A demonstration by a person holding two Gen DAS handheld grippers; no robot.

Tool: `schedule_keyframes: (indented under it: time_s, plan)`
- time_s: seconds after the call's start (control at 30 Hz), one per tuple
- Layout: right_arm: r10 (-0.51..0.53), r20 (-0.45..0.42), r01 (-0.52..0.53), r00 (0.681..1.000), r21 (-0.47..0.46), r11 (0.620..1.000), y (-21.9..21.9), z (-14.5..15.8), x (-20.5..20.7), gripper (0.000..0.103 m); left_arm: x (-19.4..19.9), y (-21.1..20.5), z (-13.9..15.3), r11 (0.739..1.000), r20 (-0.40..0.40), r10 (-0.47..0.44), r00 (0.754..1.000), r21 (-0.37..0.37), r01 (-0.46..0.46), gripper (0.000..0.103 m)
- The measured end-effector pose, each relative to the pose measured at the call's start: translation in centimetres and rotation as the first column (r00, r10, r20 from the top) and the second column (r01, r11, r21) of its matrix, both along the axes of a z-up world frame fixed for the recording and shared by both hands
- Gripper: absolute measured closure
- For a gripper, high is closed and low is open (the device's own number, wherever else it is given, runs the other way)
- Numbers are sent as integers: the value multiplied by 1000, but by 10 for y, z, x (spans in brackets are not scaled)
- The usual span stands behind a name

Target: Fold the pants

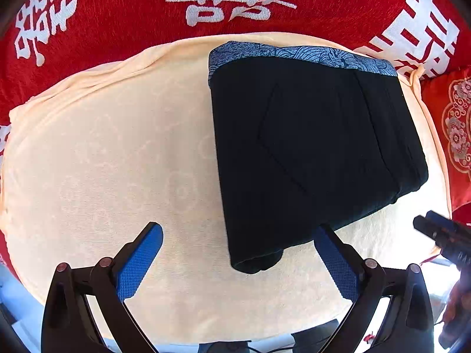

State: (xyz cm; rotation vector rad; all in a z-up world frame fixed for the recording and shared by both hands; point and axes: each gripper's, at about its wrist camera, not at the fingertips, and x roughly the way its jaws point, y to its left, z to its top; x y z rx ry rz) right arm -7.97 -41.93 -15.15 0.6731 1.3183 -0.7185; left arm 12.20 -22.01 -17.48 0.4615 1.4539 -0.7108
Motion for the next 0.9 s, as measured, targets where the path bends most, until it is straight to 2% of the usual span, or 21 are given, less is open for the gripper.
schedule_keyframes:
  time_s: [0.1, 0.23, 0.43, 0.63, 0.77, 0.83, 0.9]
  plan:
    - [-6, 18, 6, 1000, 5, 1000, 23, -2, -1, 30, 5, 5, 0, 1000, -24, -15, 1000, -22, 14, 0]
    - [-10, 43, 9, 999, 10, 1000, 46, -3, -2, 30, 10, 10, 3, 999, -16, -22, 1000, -41, 21, 0]
    - [-3, 100, 5, 995, -11, 1000, 40, 12, 2, 30, 24, 12, 3, 998, -19, 20, 1000, -65, -22, 0]
    - [32, 138, -25, 990, -55, 998, -3, 24, 25, 30, 38, 5, 1, 995, 18, 88, 996, -52, -87, 0]
    - [44, 186, -31, 982, -72, 997, -57, 30, 53, 30, 48, -3, -2, 989, 14, 134, 991, -64, -133, 0]
    - [40, 213, -27, 976, -65, 997, -83, 28, 68, 33, 54, -10, -2, 986, 37, 154, 987, -64, -152, 0]
    - [29, 230, -19, 973, -45, 999, -108, 23, 82, 42, 59, -18, -4, 983, 64, 178, 982, -51, -175, 0]
